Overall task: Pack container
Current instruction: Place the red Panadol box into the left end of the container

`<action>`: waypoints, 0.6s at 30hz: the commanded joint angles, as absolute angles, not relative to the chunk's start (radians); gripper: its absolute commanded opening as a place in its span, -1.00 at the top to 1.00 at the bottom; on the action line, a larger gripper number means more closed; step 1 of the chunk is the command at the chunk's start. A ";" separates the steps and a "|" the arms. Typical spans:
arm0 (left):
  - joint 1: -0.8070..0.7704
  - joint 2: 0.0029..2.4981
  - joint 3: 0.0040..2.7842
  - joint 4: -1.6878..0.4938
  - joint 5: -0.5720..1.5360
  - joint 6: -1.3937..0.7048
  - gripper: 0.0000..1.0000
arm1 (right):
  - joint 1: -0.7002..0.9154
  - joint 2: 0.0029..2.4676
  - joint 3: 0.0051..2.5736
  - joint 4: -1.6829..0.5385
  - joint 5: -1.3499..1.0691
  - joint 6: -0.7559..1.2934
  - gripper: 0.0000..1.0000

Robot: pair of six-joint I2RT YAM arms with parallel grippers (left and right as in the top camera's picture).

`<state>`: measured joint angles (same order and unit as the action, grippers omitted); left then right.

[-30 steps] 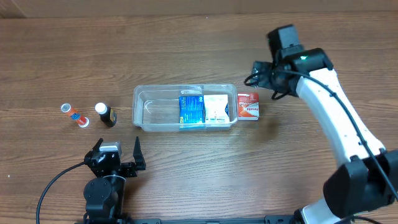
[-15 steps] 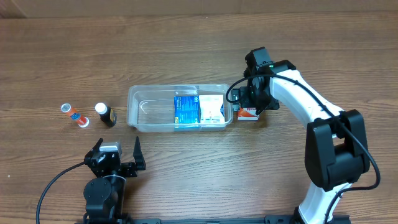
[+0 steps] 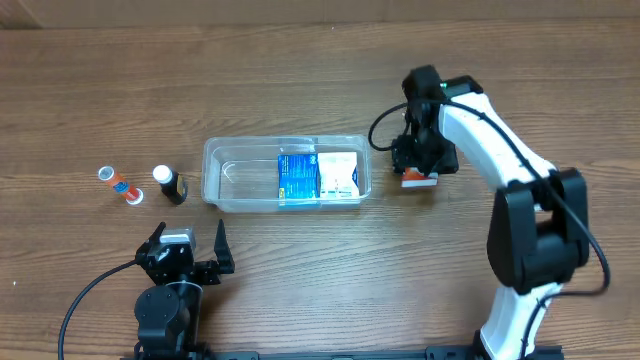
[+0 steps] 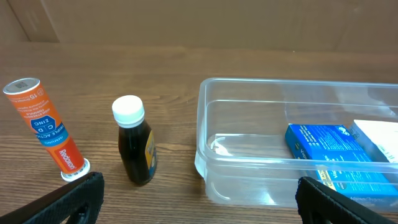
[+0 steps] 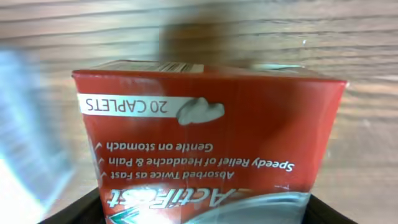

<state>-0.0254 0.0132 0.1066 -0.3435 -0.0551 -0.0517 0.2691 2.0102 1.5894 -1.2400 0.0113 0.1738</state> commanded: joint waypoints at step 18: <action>-0.022 0.005 0.103 -0.339 -0.047 -0.059 -1.00 | 0.813 2.027 1.668 -0.673 -0.100 0.561 -0.40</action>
